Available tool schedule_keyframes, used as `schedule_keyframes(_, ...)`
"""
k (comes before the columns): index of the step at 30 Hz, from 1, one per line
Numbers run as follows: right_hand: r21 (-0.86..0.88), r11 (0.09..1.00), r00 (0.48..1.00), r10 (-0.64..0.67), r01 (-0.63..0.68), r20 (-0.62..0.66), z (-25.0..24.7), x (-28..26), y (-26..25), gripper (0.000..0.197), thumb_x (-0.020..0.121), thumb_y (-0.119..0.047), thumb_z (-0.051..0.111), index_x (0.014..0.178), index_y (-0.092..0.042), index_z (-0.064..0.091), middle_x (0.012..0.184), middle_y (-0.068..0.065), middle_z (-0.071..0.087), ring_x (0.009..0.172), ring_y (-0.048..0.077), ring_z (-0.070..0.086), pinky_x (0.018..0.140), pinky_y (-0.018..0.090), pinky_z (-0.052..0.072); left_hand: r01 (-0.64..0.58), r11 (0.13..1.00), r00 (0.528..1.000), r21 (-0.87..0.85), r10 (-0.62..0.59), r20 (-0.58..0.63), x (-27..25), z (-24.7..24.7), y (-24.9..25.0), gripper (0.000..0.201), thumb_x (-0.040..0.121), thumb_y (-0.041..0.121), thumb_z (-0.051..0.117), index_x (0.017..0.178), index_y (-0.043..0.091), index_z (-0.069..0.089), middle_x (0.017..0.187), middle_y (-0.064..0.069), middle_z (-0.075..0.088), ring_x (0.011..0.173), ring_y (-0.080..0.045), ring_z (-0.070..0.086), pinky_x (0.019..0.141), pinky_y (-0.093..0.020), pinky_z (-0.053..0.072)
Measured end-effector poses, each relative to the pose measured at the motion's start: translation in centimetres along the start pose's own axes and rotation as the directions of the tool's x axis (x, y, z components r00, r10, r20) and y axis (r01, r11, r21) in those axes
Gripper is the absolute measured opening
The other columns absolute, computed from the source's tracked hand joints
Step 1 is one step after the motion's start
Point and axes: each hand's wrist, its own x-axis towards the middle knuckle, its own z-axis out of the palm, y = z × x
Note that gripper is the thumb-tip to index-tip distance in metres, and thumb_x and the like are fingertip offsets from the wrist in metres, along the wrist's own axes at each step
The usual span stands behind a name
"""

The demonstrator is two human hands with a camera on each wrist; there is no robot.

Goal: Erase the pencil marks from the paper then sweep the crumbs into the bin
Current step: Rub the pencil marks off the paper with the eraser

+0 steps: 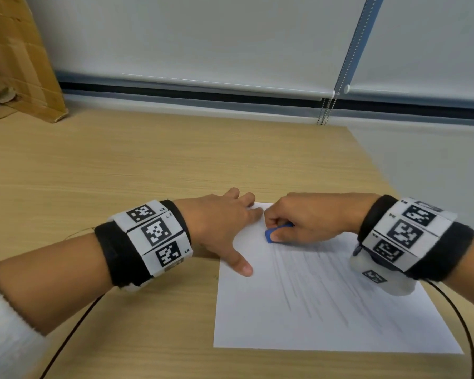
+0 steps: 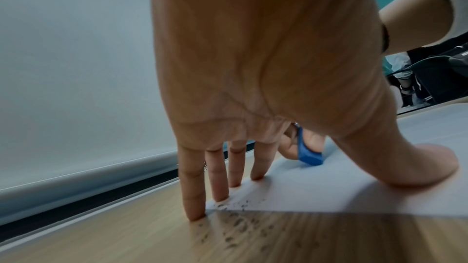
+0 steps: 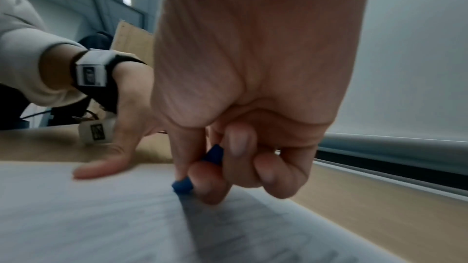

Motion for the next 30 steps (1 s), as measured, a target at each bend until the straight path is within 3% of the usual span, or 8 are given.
schedule_keyframes(6,-0.003,0.998,0.997,0.058,-0.058,-0.05,0.0,0.5,0.9,0.02,0.094,-0.034,0.053,0.082,-0.018,0.056,0.07,-0.003,0.056,0.063,0.018,0.05,0.062,0.037,0.044,0.005,1.0,1.0,0.002,-0.005,0.011,0.0,0.0,0.0,0.109,0.068,0.074,0.066,0.151,0.022,0.021,0.136,0.002,0.031,0.117,-0.016,0.028,0.091,-0.038,0.046)
schedule_keyframes(9,-0.007,1.0,1.0,0.017,-0.017,0.015,0.3,-0.2,-0.1,0.022,0.093,-0.037,0.054,0.081,-0.018,0.056,0.065,-0.006,0.053,0.059,0.016,0.048,0.058,0.031,0.04,-0.004,1.0,1.0,0.004,0.004,0.011,-0.1,0.0,0.0,0.109,0.068,0.074,0.066,0.153,0.026,0.017,0.134,0.002,0.031,0.116,-0.016,0.028,0.09,-0.038,0.046)
schedule_keyframes(13,-0.048,0.994,0.993,0.096,-0.099,-0.074,-0.6,0.5,1.0,0.026,0.094,-0.041,0.051,0.082,-0.019,0.057,0.068,-0.009,0.053,0.065,0.016,0.052,0.061,0.033,0.044,-0.002,1.0,1.0,0.012,0.002,0.026,-0.1,0.0,0.0,0.114,0.07,0.075,0.064,0.155,0.022,0.011,0.142,0.001,0.027,0.122,-0.017,0.026,0.096,-0.039,0.044)
schedule_keyframes(15,-0.012,0.997,0.994,0.08,-0.081,-0.08,-0.3,0.4,1.4,0.026,0.094,-0.039,0.052,0.08,-0.018,0.058,0.065,-0.009,0.053,0.06,0.014,0.049,0.06,0.031,0.043,-0.001,1.0,1.0,-0.001,0.001,0.025,-0.2,0.0,0.0,0.114,0.07,0.075,0.064,0.155,0.022,0.011,0.142,0.001,0.026,0.124,-0.018,0.026,0.097,-0.039,0.043)
schedule_keyframes(19,0.039,0.999,0.999,0.0,-0.001,0.042,0.3,-0.5,0.4,0.03,0.094,-0.038,0.053,0.079,-0.012,0.059,0.059,-0.006,0.049,0.051,0.01,0.039,0.051,0.021,0.033,0.005,1.0,1.0,0.006,-0.005,0.027,-0.1,-0.1,0.2,0.114,0.071,0.073,0.065,0.155,0.022,0.01,0.144,0.001,0.026,0.126,-0.018,0.025,0.096,-0.039,0.043)
schedule_keyframes(25,0.03,0.997,0.992,0.07,-0.068,-0.101,0.0,0.3,1.3,0.03,0.094,-0.039,0.054,0.075,-0.017,0.057,0.062,-0.007,0.054,0.055,0.011,0.046,0.054,0.027,0.038,0.002,1.0,1.0,0.022,-0.003,0.031,-0.1,0.0,0.0,0.114,0.071,0.076,0.063,0.155,0.021,0.009,0.144,0.001,0.025,0.125,-0.018,0.025,0.097,-0.04,0.043)
schedule_keyframes(30,0.068,0.998,0.998,0.005,-0.01,0.067,0.4,-0.6,0.0,0.036,0.094,-0.038,0.054,0.078,-0.006,0.059,0.058,-0.003,0.047,0.05,0.011,0.036,0.051,0.024,0.033,0.003,1.0,0.999,0.028,-0.004,0.047,0.0,-0.1,0.2,0.115,0.071,0.075,0.064,0.156,0.021,0.008,0.142,0.0,0.024,0.124,-0.018,0.024,0.089,-0.033,0.041)
